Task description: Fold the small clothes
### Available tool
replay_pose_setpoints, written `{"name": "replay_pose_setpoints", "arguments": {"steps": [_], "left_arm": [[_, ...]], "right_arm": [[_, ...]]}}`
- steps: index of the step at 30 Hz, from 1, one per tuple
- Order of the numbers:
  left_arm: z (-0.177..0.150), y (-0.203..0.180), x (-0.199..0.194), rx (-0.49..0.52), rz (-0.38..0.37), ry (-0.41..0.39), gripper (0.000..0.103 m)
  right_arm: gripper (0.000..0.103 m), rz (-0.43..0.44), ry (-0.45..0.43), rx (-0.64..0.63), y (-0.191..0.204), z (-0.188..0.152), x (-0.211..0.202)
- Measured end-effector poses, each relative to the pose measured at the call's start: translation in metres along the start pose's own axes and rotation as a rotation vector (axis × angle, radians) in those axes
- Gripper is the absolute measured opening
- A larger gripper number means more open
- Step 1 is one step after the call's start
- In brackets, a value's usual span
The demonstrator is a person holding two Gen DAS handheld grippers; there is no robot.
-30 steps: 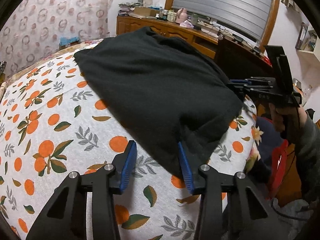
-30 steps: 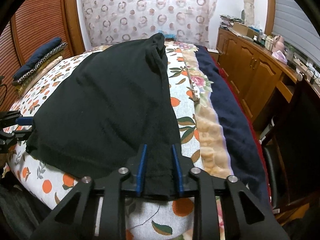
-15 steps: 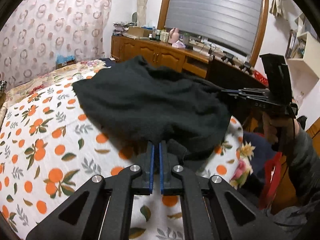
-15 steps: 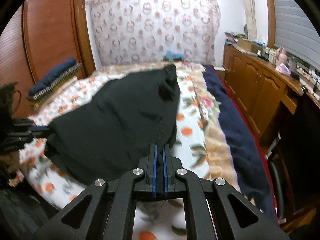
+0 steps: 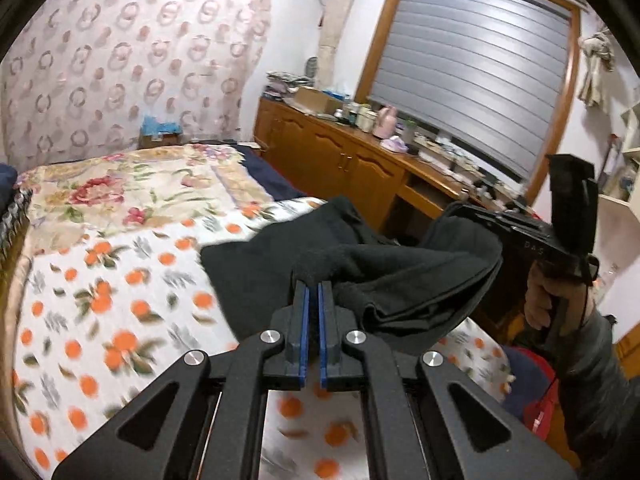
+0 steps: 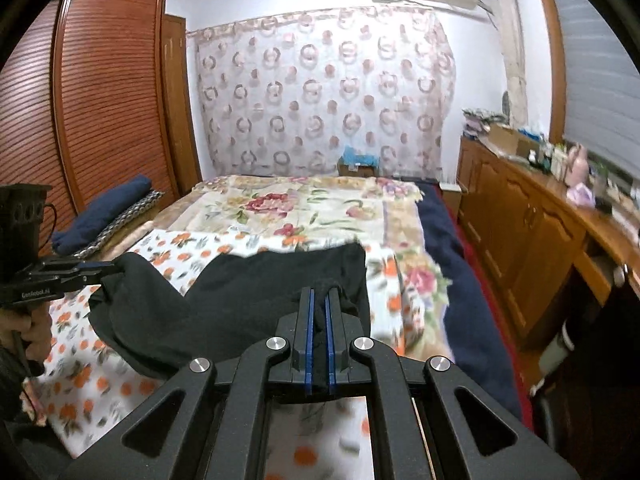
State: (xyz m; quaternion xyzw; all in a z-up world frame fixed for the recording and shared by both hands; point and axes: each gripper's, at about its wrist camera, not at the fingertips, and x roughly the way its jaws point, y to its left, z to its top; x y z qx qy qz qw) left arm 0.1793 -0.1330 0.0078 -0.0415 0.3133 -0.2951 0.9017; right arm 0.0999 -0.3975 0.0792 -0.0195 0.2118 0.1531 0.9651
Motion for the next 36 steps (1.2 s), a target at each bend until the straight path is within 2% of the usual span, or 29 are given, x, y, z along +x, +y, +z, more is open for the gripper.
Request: {"name": "replay_pose_setpoints", "arguments": {"steps": [8,16,19,21,22,24,25,26,27,28,29,32,36], "left_arm": [[0.027,0.031,0.043,-0.004,0.034,0.040,0.005],[0.033,0.057,0.081,-0.025,0.059,0.113,0.005],[0.035,0.063,0.085,-0.028,0.088,0.113,0.005],[0.039,0.066,0.080,-0.035,0.099,0.101,0.006],[0.042,0.069,0.077,-0.043,0.103,0.095,0.008],[0.046,0.071,0.071,-0.045,0.111,0.085,0.034],[0.048,0.070,0.071,-0.039,0.110,0.078,0.041],[0.049,0.069,0.068,-0.030,0.105,0.069,0.047],[0.049,0.068,0.068,-0.022,0.102,0.072,0.058],[0.049,0.067,0.069,-0.020,0.101,0.077,0.065],[0.047,0.067,0.070,-0.021,0.100,0.083,0.078],[0.041,0.066,0.076,-0.014,0.098,0.104,0.080],[0.032,0.064,0.092,0.004,0.104,0.161,0.080]], "right_arm": [[0.004,0.008,0.038,-0.063,-0.009,0.022,0.064],[0.005,-0.002,0.132,-0.022,-0.033,0.035,0.116],[0.005,-0.050,0.166,0.001,-0.035,0.039,0.128],[0.013,-0.082,0.167,0.003,-0.032,0.041,0.130],[0.013,-0.087,0.162,0.005,-0.030,0.046,0.132],[0.017,-0.094,0.145,0.008,-0.025,0.051,0.124],[0.022,-0.106,0.136,0.010,-0.025,0.053,0.123],[0.034,-0.119,0.126,0.015,-0.025,0.056,0.118],[0.039,-0.122,0.113,0.018,-0.025,0.056,0.114],[0.040,-0.116,0.102,0.014,-0.025,0.055,0.111],[0.040,-0.114,0.099,0.005,-0.024,0.055,0.106],[0.049,-0.084,0.105,-0.010,-0.022,0.043,0.100],[0.053,-0.068,0.159,-0.023,-0.014,0.023,0.099]]}}
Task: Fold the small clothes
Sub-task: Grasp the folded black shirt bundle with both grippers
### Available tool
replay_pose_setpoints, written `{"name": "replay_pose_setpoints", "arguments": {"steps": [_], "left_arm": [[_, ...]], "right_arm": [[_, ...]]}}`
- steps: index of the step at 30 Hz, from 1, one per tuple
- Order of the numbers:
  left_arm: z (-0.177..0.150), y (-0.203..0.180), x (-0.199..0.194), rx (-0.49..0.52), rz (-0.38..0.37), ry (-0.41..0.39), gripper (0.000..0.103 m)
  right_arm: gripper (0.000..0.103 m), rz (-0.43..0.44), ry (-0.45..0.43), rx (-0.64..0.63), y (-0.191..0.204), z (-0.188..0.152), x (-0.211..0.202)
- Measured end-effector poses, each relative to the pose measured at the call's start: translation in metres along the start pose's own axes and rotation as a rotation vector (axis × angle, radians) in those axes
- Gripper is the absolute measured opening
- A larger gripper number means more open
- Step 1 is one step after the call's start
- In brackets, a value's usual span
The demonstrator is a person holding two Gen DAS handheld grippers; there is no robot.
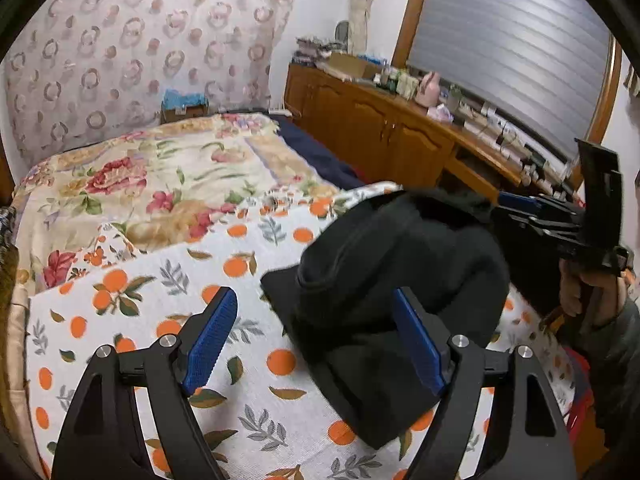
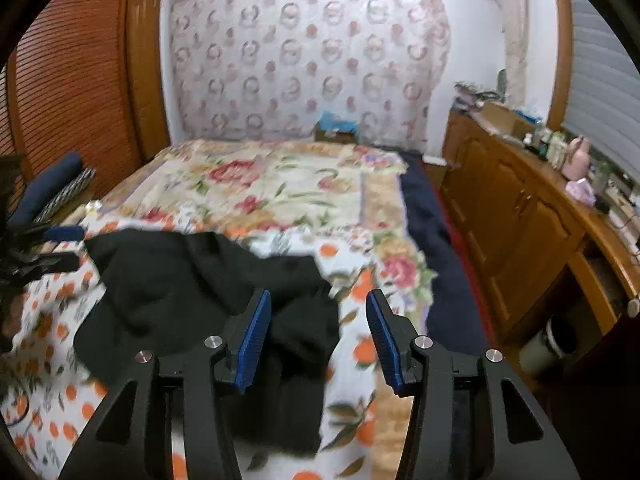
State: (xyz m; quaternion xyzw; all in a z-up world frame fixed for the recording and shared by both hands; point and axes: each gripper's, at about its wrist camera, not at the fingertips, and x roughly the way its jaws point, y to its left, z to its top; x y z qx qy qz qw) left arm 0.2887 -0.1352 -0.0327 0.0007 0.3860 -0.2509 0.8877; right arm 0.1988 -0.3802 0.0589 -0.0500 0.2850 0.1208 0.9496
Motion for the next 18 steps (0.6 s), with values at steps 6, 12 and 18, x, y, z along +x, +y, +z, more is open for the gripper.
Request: {"name": "replay_pose_setpoints", "arguments": {"steps": [6,12,18], "left_arm": [[0.000,-0.001,0.022,0.014,0.036,0.059,0.080],[0.012,-0.003,0.029,0.032,0.064,0.043,0.080],[0.013,0.003,0.036,0.038,0.096,0.056,0.080]], "right_arm": [[0.054,0.029,0.009,0.001,0.002,-0.012,-0.018],[0.056,0.044,0.032,-0.038,-0.009,-0.008,-0.002],[0.021,0.112,-0.019,-0.067,-0.020,0.018,0.021]]}}
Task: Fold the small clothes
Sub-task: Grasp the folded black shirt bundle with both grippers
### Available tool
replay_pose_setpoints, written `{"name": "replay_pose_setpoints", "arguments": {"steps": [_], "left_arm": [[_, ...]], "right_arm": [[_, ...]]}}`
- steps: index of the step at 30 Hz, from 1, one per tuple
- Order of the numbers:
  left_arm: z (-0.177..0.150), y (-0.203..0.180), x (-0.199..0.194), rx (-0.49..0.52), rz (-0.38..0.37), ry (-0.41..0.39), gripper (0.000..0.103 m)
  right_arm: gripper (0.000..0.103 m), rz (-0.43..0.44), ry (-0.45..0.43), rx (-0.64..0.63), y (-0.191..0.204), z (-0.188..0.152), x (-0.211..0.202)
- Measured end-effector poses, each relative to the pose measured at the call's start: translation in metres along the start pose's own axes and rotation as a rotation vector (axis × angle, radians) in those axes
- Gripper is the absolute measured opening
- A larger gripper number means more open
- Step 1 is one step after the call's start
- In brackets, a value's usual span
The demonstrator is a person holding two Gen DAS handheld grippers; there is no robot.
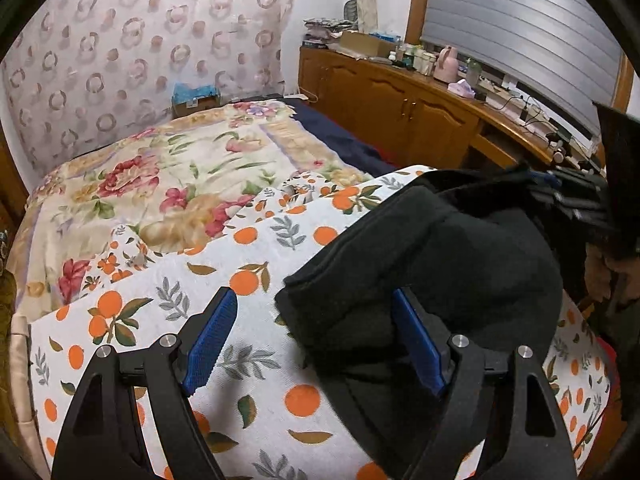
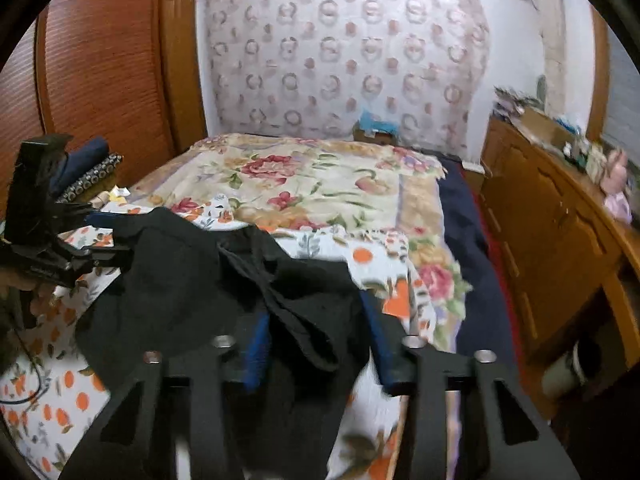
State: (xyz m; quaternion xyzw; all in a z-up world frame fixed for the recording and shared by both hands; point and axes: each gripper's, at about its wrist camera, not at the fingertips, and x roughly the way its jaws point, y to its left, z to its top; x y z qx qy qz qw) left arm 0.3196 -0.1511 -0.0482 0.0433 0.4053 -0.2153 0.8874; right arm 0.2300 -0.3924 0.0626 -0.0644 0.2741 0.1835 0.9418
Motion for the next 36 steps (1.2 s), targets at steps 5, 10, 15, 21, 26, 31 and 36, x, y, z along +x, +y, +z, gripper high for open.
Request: {"name": "replay_pose_setpoints", "arguments": {"steps": [5,10,15,21,26,31,36], "left_arm": [[-0.002,0.000,-0.006,-0.015,-0.001,-0.019,0.080],[-0.005,-0.001,-0.006,-0.032,-0.015,-0.003,0.080],[-0.016,0.001,0.006,-0.077,-0.056,0.059,0.080],[-0.019,0.001,0.016,-0.122,-0.092,0.082,0.080],[-0.020,-0.002,0.017,-0.127,-0.132,0.082,0.071],[-0.019,-0.008,0.018,-0.116,-0.177,0.088,0.048],[-0.020,-0.007,0.017,-0.109,-0.196,0.087,0.047]], "right_arm": [[0.007,0.035,0.033,-0.011,-0.007,0.017,0.017],[0.007,-0.036,0.055,0.068,-0.029,0.024,0.024],[0.007,-0.084,0.084,0.015,-0.014,0.019,0.018],[0.059,-0.080,0.037,0.084,-0.006,0.026,0.007],[0.064,-0.040,0.094,0.071,0.000,0.006,0.019],[0.072,-0.016,0.136,0.137,-0.019,0.000,0.029],[0.073,0.064,0.167,0.234,-0.033,0.001,0.035]]}}
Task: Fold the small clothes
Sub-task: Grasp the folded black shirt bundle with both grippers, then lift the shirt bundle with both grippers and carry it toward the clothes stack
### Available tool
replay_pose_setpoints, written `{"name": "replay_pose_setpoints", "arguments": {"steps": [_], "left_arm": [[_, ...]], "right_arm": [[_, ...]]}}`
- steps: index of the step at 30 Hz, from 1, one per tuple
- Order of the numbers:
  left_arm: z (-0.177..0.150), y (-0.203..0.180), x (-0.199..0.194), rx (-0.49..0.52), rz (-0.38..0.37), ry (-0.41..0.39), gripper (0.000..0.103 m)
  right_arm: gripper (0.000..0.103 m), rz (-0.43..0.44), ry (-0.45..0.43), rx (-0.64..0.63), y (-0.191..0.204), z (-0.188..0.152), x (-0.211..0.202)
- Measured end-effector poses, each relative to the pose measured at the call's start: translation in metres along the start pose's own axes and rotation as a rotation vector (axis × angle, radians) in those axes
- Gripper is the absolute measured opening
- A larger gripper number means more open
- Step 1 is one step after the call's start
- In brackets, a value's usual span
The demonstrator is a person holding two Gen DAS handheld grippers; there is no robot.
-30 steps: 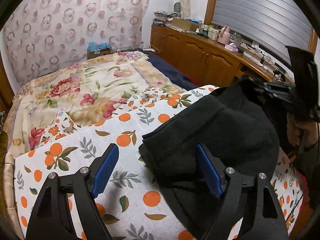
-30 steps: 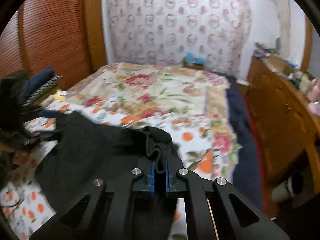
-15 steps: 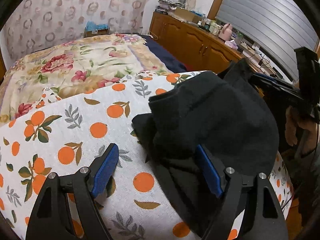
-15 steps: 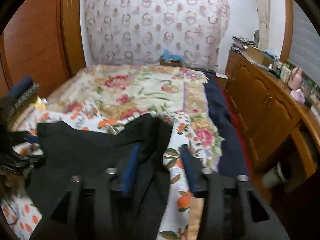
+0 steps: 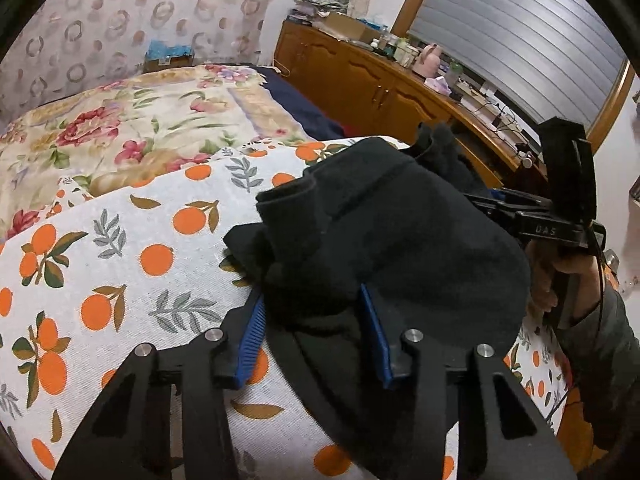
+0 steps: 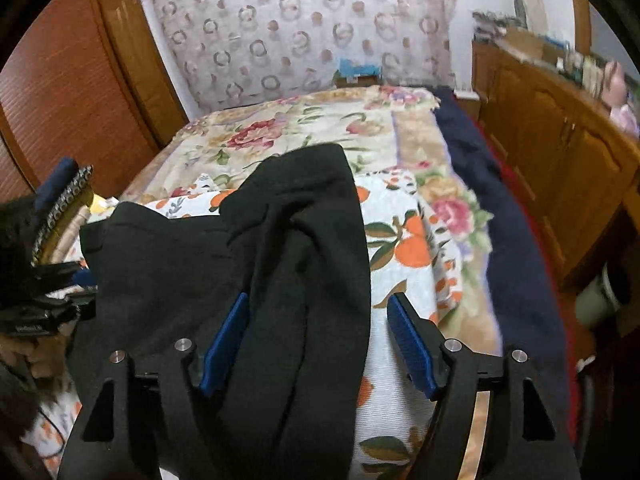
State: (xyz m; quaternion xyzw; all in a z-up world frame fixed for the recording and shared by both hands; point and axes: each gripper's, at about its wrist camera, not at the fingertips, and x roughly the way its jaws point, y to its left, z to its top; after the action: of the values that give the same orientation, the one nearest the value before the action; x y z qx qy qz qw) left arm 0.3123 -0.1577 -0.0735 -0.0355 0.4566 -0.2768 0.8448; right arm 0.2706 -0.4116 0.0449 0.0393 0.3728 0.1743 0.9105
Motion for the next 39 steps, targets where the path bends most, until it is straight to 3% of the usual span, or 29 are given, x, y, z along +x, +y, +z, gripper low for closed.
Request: {"name": "replay_pose_setpoints", "arguments": {"steps": [4,8,10,11,12,13,15,19,25,32,39], "left_arm": [[0.002,0.003,0.000,-0.014,-0.021,0.004,0.046],[0.003,0.002,0.000,0.007,-0.046,-0.005,0.018],[0.004,0.000,-0.004,0.008,-0.061,-0.014,0.013],[0.004,-0.004,-0.008,0.018,-0.064,-0.025,0.013],[0.004,-0.006,-0.012,0.025,-0.062,-0.038,0.012],[0.003,-0.007,-0.017,0.027,-0.063,-0.050,0.012],[0.003,-0.013,-0.030,0.029,-0.075,-0.083,0.011],[0.000,-0.027,-0.067,0.048,-0.106,-0.147,0.011],[-0.007,-0.029,-0.118,0.065,-0.093,-0.245,0.010],[-0.027,0.001,-0.181,0.036,-0.008,-0.357,0.010],[-0.065,0.047,-0.254,-0.046,0.117,-0.463,0.010]], "right_arm": [[0.073,0.048,0.029,0.025,-0.003,0.003,0.004],[0.071,0.069,0.045,0.027,-0.007,0.006,0.003],[0.061,0.089,0.047,0.028,-0.007,0.005,0.004],[0.052,0.107,0.052,0.035,-0.008,0.006,0.005],[0.037,0.118,0.055,0.041,-0.008,0.005,0.006],[0.030,0.137,0.053,0.046,-0.007,0.004,0.005],[0.023,0.126,0.036,0.041,-0.003,0.002,0.002],[0.021,0.047,-0.049,0.013,0.012,0.000,-0.015],[0.020,0.059,-0.171,-0.070,0.052,0.006,-0.047],[0.020,0.130,-0.260,-0.179,0.110,0.021,-0.058],[0.020,0.235,-0.296,-0.347,0.197,0.040,-0.036]]}}
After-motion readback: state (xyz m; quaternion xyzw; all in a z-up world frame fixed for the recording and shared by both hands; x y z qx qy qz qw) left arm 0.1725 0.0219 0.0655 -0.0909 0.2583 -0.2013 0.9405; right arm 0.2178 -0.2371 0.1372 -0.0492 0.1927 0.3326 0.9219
